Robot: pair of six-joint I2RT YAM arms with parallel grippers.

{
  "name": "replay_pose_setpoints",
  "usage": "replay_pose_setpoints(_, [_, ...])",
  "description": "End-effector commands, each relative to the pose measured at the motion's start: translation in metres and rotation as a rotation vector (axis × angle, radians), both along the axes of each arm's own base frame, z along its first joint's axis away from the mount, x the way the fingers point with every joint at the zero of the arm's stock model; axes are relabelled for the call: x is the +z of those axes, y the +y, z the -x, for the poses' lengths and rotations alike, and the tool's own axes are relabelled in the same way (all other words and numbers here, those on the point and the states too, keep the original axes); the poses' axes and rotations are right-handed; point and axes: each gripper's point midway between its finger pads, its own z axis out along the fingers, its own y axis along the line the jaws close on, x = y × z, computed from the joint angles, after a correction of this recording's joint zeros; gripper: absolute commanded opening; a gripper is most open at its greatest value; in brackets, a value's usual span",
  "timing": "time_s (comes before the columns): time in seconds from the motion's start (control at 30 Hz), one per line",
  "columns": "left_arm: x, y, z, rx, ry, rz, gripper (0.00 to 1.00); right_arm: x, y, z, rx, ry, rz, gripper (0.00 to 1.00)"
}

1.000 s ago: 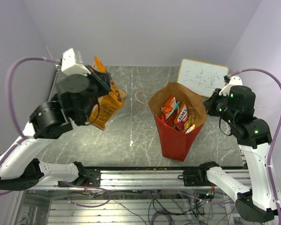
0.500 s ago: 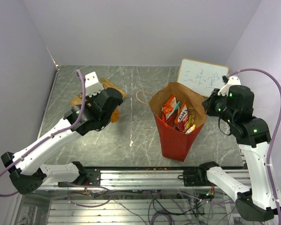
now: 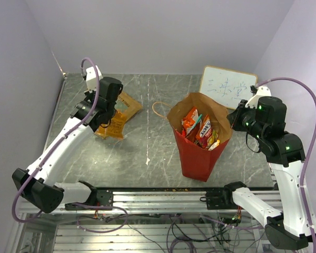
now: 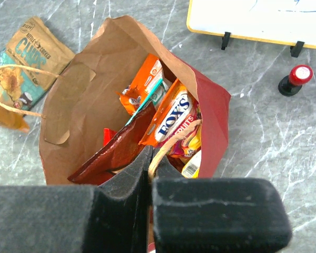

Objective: Take the snacks out of the paper bag
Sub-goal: Place the snack at the center of the board.

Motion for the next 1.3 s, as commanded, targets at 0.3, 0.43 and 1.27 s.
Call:
replay_pose_setpoints(0.3, [0.005,0.042,-0.032,-0.007,0.079,-0.006,0.07,0.001,-0.001,0.002,-0.008,-0.005,-0.007,0.00])
replay_pose_setpoints(0.43, [0.001,0.061,-0.039,0.011,0.135,-0.041,0.07,0.002,-0.003,0.002,-0.021,-0.008,-0.004,0.00])
replay_pose_setpoints(1.27, [-0.052,0.037,-0.113,0.014,0.249,0.118,0.07,0.000,-0.004,-0.004,-0.031,-0.001,0.009,0.00])
